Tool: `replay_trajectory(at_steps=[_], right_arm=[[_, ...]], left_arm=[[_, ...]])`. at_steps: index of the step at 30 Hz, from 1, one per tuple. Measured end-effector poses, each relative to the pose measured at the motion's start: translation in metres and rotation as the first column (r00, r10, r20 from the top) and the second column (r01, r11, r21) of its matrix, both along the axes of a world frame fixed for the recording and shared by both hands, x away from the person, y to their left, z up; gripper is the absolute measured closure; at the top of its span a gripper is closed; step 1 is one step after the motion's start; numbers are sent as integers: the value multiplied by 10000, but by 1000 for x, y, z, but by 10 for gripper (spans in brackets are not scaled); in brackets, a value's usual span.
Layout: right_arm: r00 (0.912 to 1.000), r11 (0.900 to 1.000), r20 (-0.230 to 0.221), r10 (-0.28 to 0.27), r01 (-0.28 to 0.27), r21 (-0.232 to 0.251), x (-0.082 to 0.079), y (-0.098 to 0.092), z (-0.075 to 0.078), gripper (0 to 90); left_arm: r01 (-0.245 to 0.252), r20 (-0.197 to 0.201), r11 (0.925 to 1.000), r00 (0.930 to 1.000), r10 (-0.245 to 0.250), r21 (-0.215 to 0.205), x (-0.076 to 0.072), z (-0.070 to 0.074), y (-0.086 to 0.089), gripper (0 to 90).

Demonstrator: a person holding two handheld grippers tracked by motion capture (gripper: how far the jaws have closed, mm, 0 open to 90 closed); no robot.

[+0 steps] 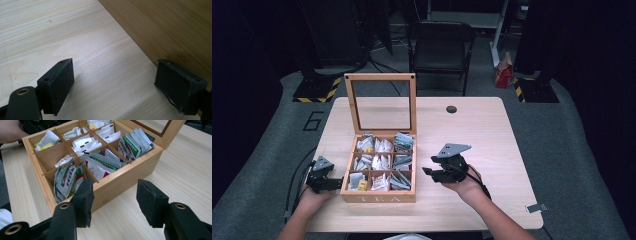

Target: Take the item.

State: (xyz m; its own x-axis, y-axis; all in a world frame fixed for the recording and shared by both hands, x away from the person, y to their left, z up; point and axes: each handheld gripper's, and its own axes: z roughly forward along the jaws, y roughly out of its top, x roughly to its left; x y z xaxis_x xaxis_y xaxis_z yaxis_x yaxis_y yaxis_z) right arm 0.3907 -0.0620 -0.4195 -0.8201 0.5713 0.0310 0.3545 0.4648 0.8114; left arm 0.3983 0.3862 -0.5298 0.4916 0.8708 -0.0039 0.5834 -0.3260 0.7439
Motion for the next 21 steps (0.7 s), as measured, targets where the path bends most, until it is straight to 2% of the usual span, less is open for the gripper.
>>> replay_trajectory(at_steps=[21], right_arm=[[9960, 9961, -152, 881, -880, 54, -4, 32, -10, 596]], left_arm=[[0, -3, 10000, 10000, 0, 0, 0, 0, 0, 152]])
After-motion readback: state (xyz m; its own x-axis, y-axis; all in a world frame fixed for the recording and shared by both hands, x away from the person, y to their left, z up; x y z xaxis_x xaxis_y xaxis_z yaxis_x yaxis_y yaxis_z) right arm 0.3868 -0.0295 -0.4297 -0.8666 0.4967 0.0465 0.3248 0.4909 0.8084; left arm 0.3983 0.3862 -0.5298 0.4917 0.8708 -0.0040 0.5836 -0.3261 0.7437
